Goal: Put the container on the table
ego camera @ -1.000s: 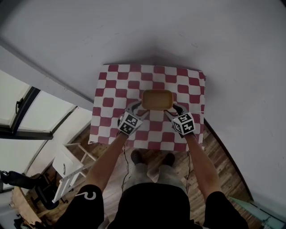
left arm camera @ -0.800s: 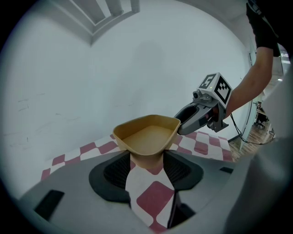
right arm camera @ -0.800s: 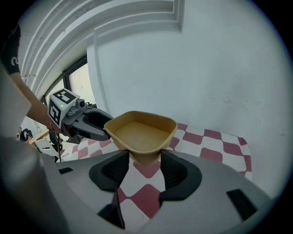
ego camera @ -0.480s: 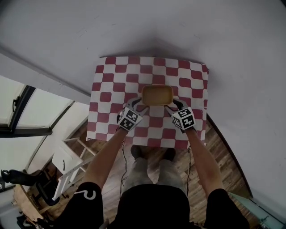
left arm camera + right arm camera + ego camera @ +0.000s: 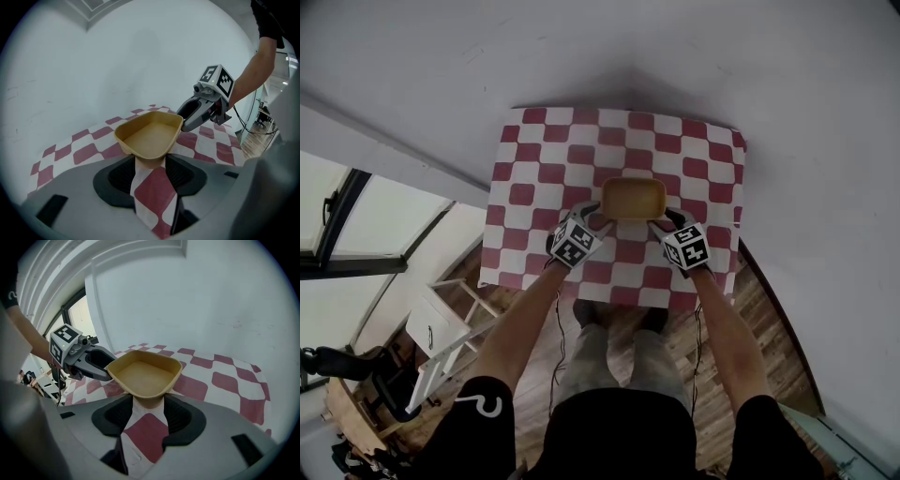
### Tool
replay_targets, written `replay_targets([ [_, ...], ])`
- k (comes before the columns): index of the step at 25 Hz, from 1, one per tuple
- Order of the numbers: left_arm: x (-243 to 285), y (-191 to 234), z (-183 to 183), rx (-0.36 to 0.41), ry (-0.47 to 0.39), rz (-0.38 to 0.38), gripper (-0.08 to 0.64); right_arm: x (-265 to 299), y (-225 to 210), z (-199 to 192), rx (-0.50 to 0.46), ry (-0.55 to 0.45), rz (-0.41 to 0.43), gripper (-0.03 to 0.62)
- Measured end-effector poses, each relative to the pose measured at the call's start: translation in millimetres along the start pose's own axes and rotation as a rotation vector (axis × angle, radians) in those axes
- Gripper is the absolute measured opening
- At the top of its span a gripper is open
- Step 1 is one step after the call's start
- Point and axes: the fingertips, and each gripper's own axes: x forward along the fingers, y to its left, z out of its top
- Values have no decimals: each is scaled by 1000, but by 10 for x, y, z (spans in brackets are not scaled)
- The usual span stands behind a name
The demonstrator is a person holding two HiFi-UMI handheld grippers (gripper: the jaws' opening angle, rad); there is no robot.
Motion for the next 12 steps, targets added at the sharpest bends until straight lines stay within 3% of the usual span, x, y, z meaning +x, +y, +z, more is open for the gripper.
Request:
replay_targets([
  [12, 180, -61, -266, 12, 82, -2, 178, 151, -36, -268, 18, 56, -14, 213],
])
